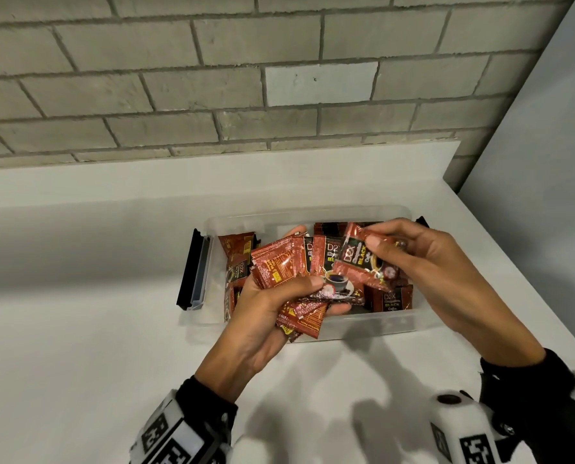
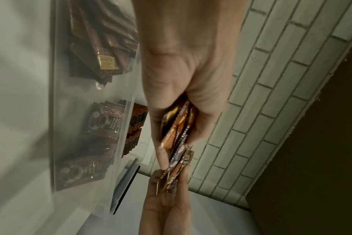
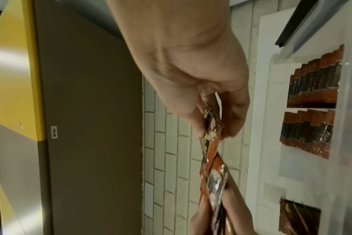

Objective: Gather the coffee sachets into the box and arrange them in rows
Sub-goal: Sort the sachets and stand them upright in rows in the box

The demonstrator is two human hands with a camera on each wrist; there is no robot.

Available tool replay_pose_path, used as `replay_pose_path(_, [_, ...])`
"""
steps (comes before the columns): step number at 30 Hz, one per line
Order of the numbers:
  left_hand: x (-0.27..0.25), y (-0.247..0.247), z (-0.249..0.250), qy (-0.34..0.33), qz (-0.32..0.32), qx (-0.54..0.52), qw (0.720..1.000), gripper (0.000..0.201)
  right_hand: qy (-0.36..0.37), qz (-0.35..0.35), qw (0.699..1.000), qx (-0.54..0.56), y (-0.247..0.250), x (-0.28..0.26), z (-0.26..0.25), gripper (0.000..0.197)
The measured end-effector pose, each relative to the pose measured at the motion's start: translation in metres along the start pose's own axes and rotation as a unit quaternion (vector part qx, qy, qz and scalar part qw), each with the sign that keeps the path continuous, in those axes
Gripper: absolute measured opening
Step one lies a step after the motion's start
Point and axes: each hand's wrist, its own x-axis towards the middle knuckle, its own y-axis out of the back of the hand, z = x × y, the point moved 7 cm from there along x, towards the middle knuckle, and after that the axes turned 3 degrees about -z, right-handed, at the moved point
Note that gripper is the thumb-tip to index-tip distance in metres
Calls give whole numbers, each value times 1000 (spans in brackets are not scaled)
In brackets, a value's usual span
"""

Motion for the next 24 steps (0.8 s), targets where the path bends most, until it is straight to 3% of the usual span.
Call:
replay_pose_path(2, [0, 2, 1, 3, 3, 2, 1000, 61, 13, 19, 1000, 0, 9, 2, -6, 23])
replay_pose_path(6, [0, 3, 2, 17, 5, 15, 1000, 55, 7, -10, 1000, -14, 13, 6, -17, 16])
replay_pose_path(10, [1, 1, 3, 6, 6, 9, 1000, 53, -14, -8, 999, -28, 12, 12, -14, 25])
replay_pose_path(18, [4, 4, -2, -33, 39, -12, 999, 49, -55, 5, 998, -1, -16, 0, 15, 7])
replay_pose_path(22, [4, 4, -3, -32, 57, -6, 998, 50, -48, -4, 999, 25, -25, -5, 16, 25])
replay_pose_path(24, [3, 1, -2, -26, 39, -31, 998, 48, -43, 19, 998, 32, -18, -2, 12, 21])
